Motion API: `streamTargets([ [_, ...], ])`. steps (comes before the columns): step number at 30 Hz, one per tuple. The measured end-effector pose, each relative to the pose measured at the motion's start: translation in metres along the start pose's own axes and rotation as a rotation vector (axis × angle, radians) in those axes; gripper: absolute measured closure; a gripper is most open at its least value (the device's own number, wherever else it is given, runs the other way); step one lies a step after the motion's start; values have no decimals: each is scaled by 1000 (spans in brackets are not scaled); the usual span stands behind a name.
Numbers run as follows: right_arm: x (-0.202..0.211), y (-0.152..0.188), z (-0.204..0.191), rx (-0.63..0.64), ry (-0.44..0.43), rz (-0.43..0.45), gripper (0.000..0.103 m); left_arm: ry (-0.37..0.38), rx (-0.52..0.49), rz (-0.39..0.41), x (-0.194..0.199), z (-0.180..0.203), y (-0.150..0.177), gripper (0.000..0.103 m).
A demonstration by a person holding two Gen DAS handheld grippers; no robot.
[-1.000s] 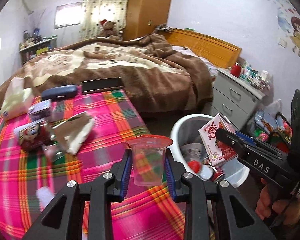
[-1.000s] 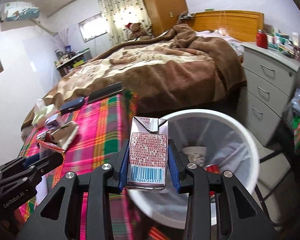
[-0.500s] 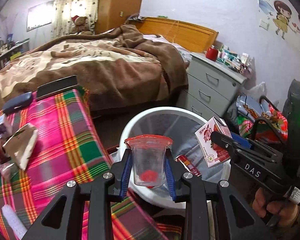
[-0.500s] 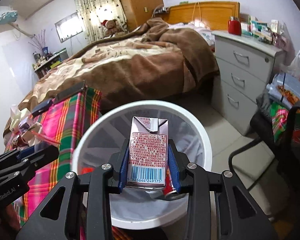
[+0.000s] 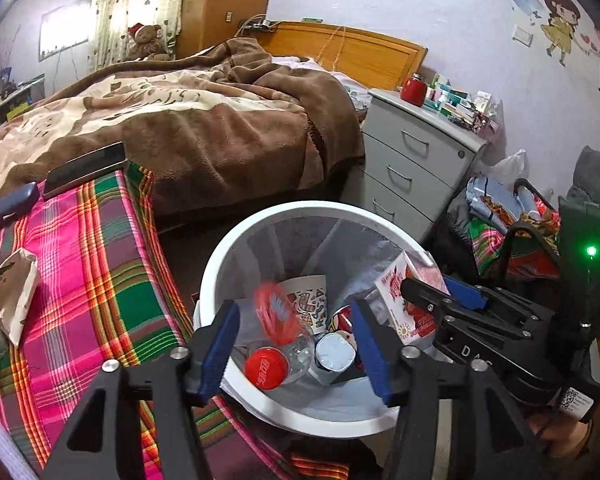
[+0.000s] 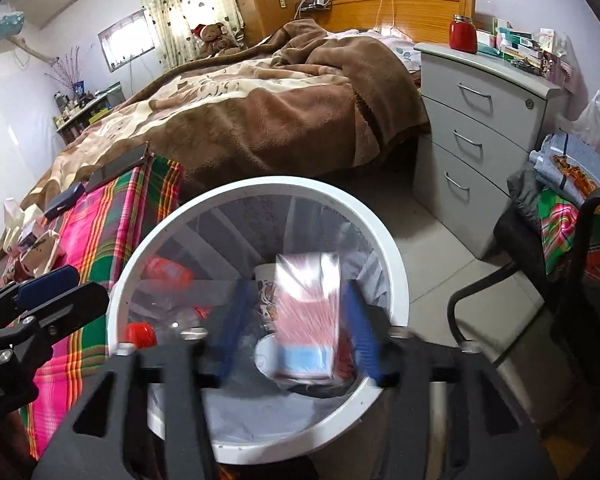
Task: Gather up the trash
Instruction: 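Open the left tool to drop the cup while the right tool drops the carton into the bin, then move the left tool to the white foam net while the right tool moves to the crumpled paper bag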
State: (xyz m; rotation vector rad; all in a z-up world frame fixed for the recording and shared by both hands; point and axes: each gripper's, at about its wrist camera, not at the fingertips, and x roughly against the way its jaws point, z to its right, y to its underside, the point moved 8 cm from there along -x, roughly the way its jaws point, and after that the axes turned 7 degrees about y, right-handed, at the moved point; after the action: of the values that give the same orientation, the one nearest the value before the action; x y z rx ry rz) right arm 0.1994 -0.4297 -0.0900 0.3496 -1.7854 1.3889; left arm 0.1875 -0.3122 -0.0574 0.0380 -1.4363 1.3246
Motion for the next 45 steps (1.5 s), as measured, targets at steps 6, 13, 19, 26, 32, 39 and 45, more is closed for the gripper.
streamTargets([
  [6,5,-1,-3,-6,-4,14,43,-22,17,16,10,-8,0,37],
  [13,8,-3,-14,-9,-20,28,43,-50,43,41,30,-20,4,37],
  [19,16,-4,-28,4,-38,47,43,-90,78,71,53,-38,11,37],
  [26,24,-4,-49,25,-73,66,43,-127,115,103,82,-58,22,37],
  [32,30,-2,-75,62,-113,84,43,-179,139,128,108,-77,35,37],
  [39,32,1,-104,86,-164,89,43,-245,200,143,138,-112,62,37],
  [45,31,6,-136,124,-210,81,42,-325,272,150,164,-151,86,37],
])
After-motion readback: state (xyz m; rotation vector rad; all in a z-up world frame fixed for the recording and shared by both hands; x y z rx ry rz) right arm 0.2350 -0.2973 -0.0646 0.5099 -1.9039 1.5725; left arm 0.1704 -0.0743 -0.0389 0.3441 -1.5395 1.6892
